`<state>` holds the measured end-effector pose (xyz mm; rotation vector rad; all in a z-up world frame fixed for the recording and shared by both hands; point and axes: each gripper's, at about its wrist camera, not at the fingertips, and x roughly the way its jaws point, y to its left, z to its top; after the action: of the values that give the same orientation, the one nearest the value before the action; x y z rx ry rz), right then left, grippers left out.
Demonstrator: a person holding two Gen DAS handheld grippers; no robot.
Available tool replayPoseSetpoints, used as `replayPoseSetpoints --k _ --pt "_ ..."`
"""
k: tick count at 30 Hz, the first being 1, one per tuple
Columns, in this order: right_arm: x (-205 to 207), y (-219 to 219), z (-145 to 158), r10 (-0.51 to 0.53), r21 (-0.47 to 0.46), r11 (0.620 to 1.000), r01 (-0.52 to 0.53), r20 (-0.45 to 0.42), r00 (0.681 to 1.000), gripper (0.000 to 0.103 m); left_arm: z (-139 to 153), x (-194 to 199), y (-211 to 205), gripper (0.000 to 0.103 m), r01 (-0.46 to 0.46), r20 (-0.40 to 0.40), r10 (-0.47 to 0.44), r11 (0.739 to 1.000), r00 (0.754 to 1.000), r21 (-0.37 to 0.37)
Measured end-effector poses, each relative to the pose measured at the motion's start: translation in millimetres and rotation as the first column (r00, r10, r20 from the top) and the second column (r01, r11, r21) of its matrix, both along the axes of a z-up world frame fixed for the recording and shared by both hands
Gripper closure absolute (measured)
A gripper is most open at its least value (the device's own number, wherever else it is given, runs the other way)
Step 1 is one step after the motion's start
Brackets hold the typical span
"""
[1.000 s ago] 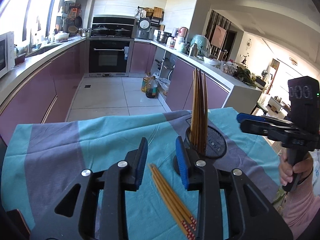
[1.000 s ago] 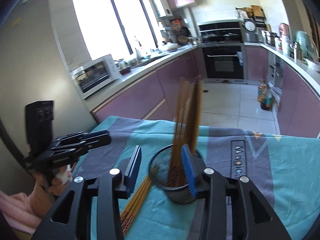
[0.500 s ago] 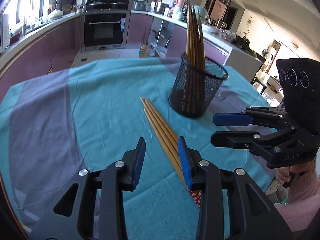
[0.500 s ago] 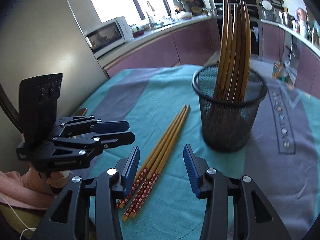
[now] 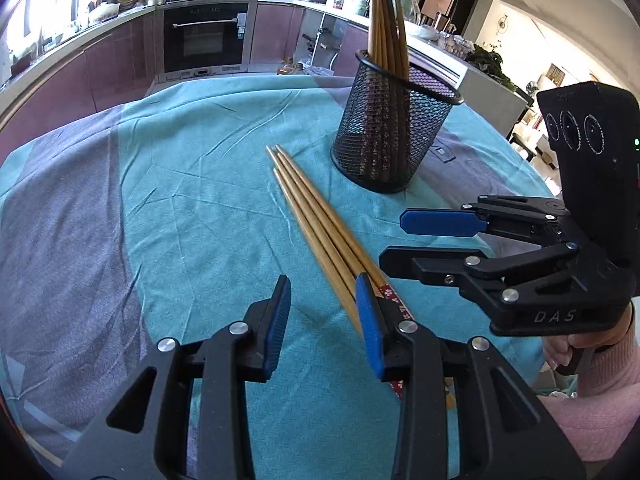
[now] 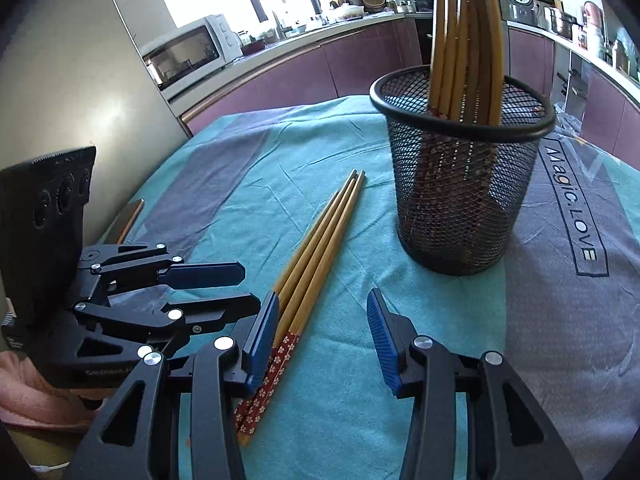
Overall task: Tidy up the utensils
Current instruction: 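Withdraw both open grippers from the cup back over the remaining chopsticks, then close the left gripper on a chopstick while the right gripper grasps another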
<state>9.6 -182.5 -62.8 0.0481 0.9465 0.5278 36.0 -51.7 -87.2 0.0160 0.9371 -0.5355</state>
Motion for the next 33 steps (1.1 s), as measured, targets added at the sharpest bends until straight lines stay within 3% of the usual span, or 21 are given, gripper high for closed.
replayPoseSetpoints --k 17,26,33 --pt "8 12 -6 0.005 -0.09 0.996 -0.004 0.004 1.0 0.068 -7 8 -8 0.071 0.009 -0.012 -0.009 1.0 1.0 0.011" --pt "7 6 -4 -0.008 -0.123 0.992 0.007 -0.003 1.0 0.077 -7 14 -3 0.083 -0.008 -0.025 0.008 1.0 1.0 0.018" --pt "13 7 -4 -0.026 -0.134 0.991 0.026 0.0 1.0 0.079 -8 21 -2 0.083 -0.013 -0.034 0.014 1.0 0.999 0.021"
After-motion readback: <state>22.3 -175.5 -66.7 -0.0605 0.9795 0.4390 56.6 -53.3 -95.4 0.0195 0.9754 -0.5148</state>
